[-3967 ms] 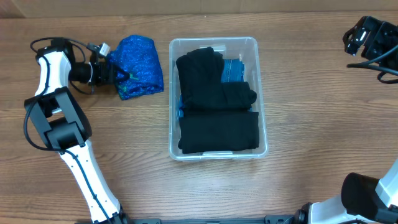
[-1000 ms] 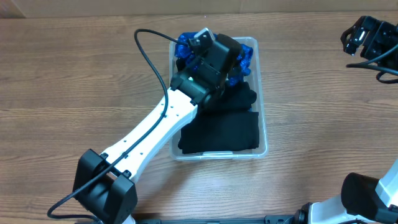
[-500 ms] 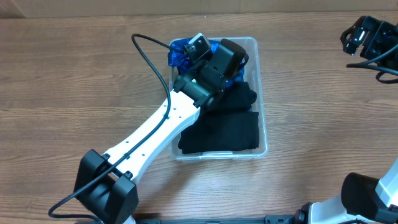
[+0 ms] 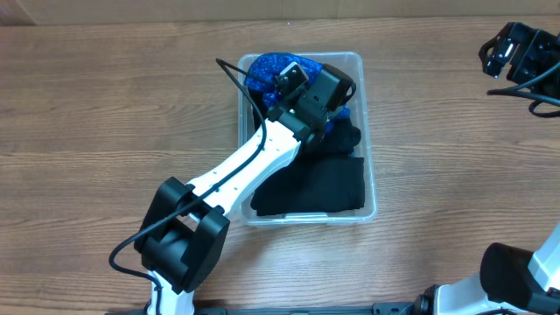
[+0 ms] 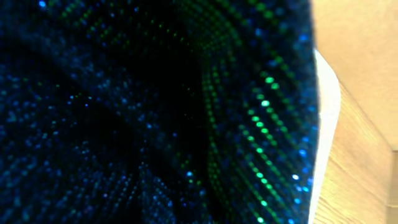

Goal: Pack container
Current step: 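Lower the blue cloth into the bin and press it flat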

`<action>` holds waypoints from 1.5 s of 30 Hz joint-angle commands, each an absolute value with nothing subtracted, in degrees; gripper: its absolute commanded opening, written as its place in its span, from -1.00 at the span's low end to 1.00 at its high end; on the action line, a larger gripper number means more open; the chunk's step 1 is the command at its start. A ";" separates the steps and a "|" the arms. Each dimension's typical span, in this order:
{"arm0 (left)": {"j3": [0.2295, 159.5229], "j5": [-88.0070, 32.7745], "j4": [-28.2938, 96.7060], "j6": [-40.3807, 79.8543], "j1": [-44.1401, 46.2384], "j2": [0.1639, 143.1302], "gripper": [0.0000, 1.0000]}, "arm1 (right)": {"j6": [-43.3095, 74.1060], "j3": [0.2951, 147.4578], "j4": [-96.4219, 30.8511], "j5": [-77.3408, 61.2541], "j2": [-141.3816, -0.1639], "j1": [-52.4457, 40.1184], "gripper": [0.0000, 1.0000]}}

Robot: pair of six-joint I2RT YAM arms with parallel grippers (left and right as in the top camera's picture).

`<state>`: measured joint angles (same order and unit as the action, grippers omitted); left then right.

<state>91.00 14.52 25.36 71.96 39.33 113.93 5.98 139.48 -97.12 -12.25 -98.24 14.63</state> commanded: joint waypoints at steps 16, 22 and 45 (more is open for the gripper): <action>90.74 14.83 26.87 75.96 39.48 105.62 -0.92 | 5.96 139.50 -97.03 -12.78 -98.17 14.81 1.00; 90.74 15.59 28.67 76.07 39.55 105.62 -0.92 | 5.96 139.50 -97.03 -12.78 -98.17 14.81 1.00; 90.74 6.76 30.15 78.98 40.05 97.49 1.00 | 5.96 139.50 -97.03 -12.73 -98.17 14.81 1.00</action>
<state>90.37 6.02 29.34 77.52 39.42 104.79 5.96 139.48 -97.14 -12.25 -98.24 14.63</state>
